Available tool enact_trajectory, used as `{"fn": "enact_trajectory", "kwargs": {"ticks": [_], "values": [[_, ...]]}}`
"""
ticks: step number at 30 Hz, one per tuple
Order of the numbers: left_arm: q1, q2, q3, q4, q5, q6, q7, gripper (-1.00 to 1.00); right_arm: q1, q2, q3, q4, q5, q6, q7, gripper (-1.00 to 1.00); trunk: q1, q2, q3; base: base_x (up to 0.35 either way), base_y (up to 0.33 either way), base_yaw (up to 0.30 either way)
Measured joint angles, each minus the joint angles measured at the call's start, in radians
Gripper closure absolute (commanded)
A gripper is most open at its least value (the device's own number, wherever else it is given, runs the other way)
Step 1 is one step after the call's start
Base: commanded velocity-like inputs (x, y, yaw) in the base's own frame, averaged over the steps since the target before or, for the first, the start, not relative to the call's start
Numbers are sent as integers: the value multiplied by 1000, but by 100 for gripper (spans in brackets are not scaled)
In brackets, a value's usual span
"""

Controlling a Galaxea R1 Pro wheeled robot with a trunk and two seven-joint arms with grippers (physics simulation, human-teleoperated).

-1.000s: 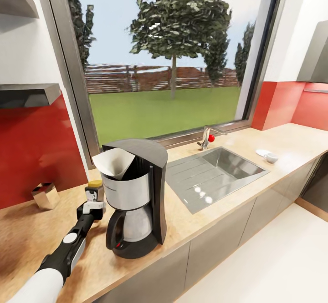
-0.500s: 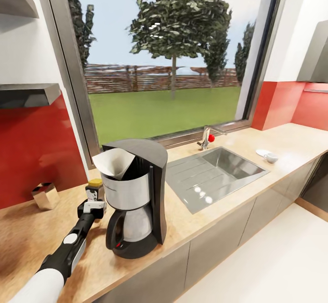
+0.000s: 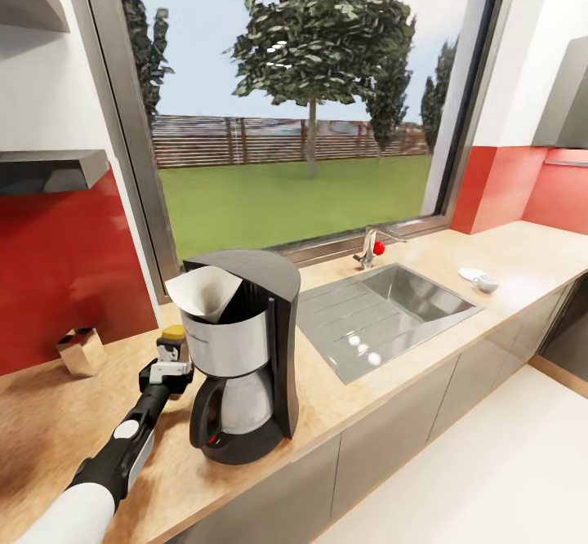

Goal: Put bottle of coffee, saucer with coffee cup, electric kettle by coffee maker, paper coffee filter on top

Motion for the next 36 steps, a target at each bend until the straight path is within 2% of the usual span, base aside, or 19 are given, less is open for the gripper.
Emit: {"fn": "enact_trajectory", "kwargs": {"ticks": [36], "values": [[2, 2, 2, -1, 0, -2, 0, -100, 0, 0, 0, 1, 0, 0, 0, -100, 0, 0, 0, 0, 0, 0]]}}
